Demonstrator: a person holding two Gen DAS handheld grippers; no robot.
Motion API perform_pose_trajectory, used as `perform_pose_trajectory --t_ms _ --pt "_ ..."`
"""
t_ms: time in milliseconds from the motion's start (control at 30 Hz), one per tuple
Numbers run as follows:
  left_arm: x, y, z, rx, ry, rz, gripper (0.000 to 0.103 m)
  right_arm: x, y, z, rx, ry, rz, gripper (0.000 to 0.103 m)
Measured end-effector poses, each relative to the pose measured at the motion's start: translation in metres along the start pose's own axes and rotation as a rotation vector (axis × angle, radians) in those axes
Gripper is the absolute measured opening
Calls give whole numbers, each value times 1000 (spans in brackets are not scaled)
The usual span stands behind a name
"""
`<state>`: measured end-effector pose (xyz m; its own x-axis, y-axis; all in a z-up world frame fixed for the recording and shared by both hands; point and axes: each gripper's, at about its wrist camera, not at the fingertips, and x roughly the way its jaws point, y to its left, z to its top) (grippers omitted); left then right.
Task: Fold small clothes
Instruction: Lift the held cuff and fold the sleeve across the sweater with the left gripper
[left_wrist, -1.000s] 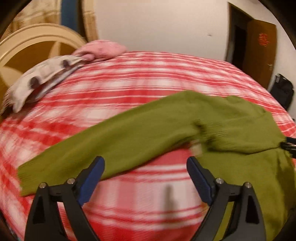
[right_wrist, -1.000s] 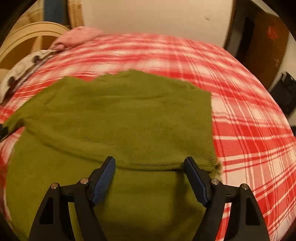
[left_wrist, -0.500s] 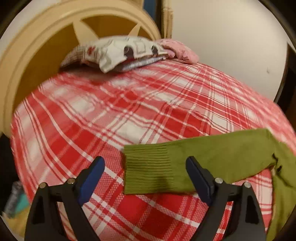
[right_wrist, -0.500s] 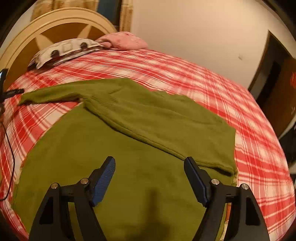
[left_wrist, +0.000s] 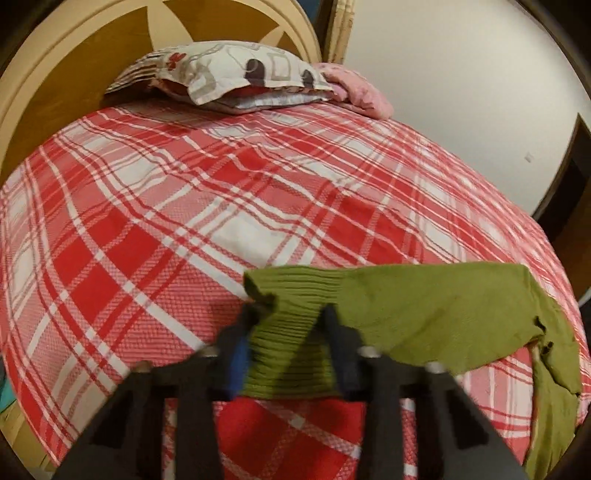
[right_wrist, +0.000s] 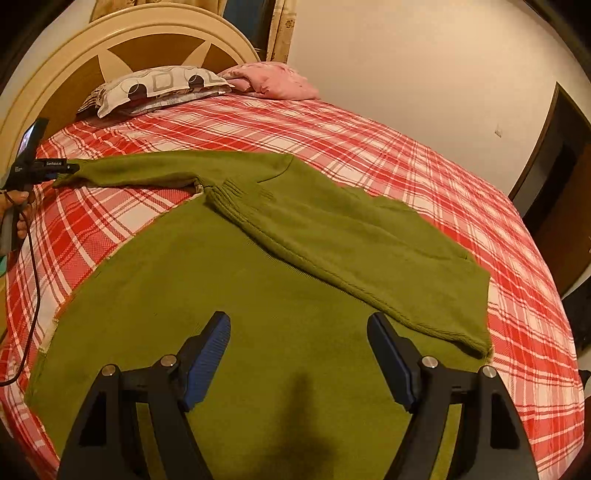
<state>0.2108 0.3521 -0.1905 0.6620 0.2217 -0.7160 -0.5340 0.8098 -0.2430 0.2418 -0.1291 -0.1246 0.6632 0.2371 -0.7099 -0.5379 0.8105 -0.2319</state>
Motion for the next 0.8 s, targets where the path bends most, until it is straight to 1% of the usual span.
perform_pose_trajectory --t_ms 167,233,267,300,367,433,567,800 --pt "2 0 -1 2 -3 12 29 1 3 -2 13 -3 14 77" --pt "2 2 1 -3 -5 1 27 1 4 -2 11 -4 14 77" --pt "2 1 2 -2 -2 -12 14 0 4 -3 11 -7 15 77" --pt "1 1 3 -10 7 -41 8 -1 4 -3 12 -9 16 77" --pt "-3 1 6 -39 5 -70 8 -2 3 -5 20 -14 18 77" --pt "-9 -2 10 -41 -11 -83 8 -2 0 -6 25 -12 18 77" --pt "-28 -13 21 -64 -39 -148 7 -1 -5 -9 43 -2 13 77" --pt "-58 -48 43 -64 -91 -258 7 -4 -12 -14 72 -8 18 77"
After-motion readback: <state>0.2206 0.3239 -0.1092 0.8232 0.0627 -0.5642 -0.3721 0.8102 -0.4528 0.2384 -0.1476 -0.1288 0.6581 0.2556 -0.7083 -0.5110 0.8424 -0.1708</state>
